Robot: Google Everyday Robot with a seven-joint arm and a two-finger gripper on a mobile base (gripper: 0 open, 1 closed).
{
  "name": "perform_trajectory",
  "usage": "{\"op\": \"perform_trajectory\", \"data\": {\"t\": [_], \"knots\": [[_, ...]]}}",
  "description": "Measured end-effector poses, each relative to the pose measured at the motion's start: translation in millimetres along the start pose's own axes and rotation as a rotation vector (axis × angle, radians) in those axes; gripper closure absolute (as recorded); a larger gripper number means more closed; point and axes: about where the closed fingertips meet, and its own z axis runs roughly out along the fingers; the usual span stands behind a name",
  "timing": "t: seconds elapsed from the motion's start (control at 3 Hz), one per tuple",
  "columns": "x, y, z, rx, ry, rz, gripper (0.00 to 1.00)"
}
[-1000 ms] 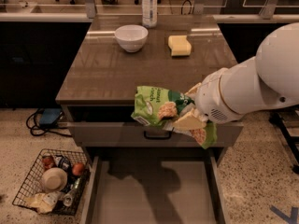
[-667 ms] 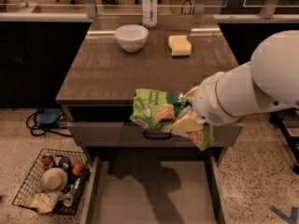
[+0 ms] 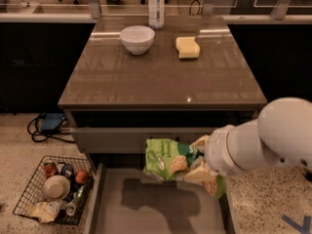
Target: Place green rice chip bag into middle drawer
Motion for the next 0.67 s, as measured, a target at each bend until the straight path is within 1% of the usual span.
{"op": "perform_trajectory", "data": {"t": [0.33, 0.67], "knots": [[41, 36, 31, -0.077, 0.034, 0.025, 1.00], [70, 58, 82, -0.118, 0.057, 0.103, 1.00]]}}
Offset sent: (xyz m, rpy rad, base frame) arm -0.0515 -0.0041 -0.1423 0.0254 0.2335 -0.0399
